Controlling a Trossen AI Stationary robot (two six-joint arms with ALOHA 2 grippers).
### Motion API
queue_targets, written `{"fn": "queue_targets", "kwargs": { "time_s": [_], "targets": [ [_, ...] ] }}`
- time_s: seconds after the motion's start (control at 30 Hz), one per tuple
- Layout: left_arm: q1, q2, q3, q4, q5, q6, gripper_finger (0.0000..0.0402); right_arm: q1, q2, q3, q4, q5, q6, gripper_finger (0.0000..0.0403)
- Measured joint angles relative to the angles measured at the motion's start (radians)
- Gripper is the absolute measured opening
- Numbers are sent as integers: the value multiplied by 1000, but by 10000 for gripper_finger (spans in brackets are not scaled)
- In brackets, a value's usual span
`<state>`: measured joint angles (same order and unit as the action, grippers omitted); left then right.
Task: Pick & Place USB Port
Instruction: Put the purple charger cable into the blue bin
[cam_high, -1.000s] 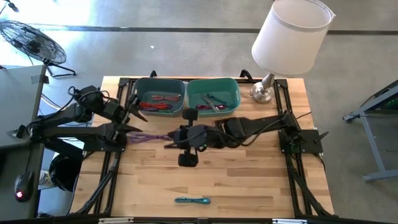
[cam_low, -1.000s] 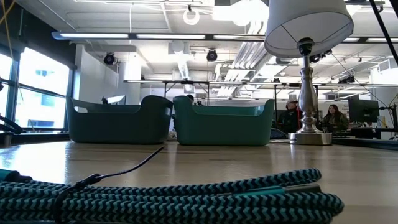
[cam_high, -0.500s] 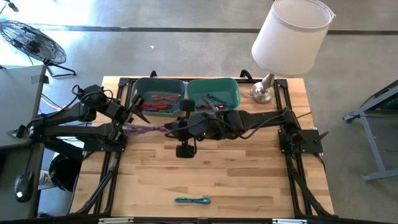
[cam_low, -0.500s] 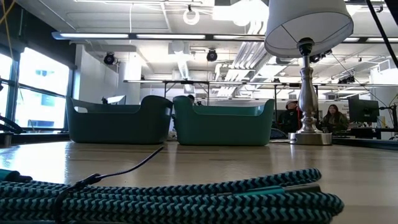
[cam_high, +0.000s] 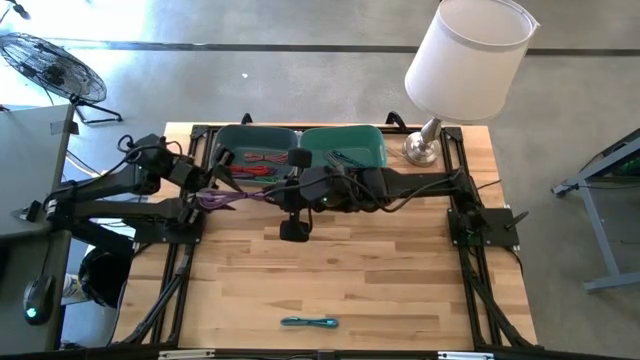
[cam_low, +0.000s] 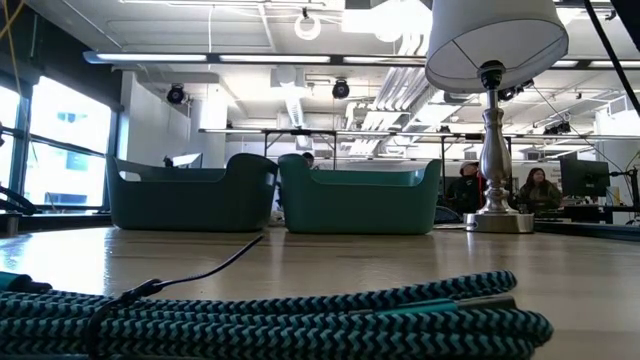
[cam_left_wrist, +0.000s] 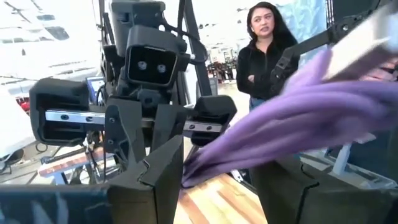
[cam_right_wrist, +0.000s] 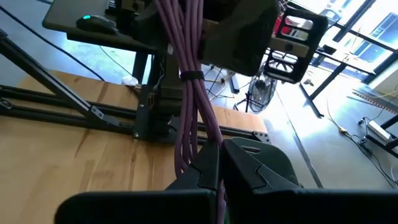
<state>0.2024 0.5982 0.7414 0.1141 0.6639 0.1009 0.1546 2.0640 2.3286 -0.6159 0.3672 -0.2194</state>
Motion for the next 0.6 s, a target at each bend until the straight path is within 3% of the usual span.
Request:
{"fn": "queue_targets", "kwargs": {
  "time_s": [0.17, 0.37, 0.6],
  "targets": [
    [0, 37, 0, 43, -22, 8, 154, -6, 0, 0, 0, -4, 8, 0],
    [0, 36, 0, 62, -59, 77, 22, -5, 0, -1, -2, -9, 9, 5],
    [0, 4, 0, 5, -141, 91, 21, -7, 0, -1, -22, -82, 42, 42]
  ]
}}
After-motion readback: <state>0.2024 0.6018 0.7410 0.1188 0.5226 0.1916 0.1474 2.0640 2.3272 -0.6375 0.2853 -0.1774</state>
